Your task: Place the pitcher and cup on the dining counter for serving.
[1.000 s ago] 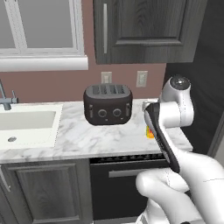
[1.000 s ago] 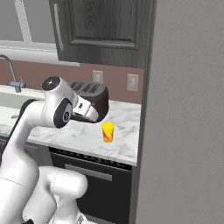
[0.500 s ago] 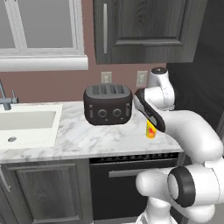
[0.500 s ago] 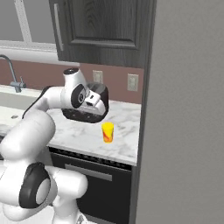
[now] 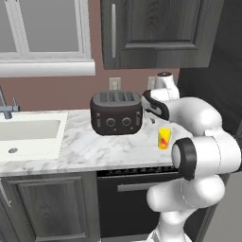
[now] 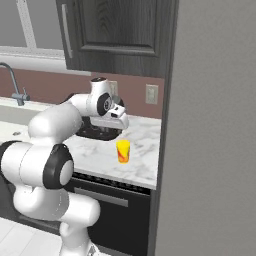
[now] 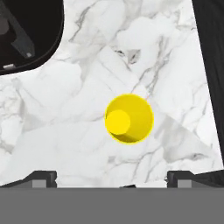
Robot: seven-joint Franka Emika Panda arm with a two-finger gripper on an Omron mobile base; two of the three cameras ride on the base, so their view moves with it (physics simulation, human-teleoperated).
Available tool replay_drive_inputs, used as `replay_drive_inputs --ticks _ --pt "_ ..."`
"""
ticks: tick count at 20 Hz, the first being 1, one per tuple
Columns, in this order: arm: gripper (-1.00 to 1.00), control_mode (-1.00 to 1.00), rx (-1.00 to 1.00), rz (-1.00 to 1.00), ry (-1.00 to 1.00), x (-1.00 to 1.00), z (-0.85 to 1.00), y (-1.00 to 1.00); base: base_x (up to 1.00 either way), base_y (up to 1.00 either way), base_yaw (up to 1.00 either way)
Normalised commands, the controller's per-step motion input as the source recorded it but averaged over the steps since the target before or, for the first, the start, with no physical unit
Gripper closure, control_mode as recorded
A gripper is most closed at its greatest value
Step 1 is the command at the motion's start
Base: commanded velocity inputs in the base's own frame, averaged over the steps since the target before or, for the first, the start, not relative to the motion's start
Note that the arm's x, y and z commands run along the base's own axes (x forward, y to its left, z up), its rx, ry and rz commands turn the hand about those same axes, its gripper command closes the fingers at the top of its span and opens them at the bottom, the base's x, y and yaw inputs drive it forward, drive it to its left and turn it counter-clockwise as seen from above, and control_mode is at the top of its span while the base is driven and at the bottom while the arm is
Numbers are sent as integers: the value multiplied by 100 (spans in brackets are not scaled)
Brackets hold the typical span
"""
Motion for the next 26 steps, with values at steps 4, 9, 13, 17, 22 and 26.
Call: replay_drive_inputs --ticks 4,9,13,17,22,26 --pt "-100 -100 2 5 0 26 -55 -16 0 0 0" --pt "-100 -100 1 6 0 14 -47 -11 0 0 0" --pt "-100 -100 0 5 0 5 -46 -9 0 0 0" --pt "-100 -100 0 5 0 7 -40 0 0 0 0" --pt "-100 -100 0 4 0 0 -29 0 0 0 0" --pt "-100 -100 0 3 0 0 -21 0 0 0 0"
